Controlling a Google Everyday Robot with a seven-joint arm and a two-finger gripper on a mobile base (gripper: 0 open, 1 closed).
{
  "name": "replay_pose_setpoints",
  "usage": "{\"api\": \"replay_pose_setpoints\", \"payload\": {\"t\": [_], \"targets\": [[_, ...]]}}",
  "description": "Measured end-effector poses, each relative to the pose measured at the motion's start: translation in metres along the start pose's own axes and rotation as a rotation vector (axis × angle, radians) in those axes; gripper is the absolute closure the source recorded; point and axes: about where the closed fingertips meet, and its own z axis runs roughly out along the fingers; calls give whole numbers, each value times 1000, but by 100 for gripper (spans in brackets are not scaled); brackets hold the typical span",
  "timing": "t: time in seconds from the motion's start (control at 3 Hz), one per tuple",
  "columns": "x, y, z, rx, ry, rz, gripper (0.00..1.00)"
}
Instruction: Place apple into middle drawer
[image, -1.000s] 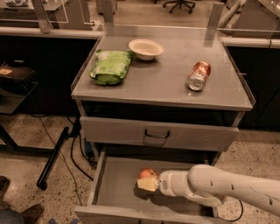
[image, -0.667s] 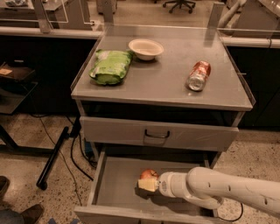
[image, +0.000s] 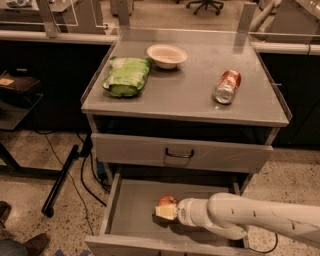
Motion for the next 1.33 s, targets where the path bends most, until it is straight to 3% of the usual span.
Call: {"api": "replay_pose_setpoints", "payload": {"t": [0.67, 1.33], "targets": [[1, -6, 32, 26, -1, 11, 100], [9, -16, 49, 17, -12, 36, 100]]}}
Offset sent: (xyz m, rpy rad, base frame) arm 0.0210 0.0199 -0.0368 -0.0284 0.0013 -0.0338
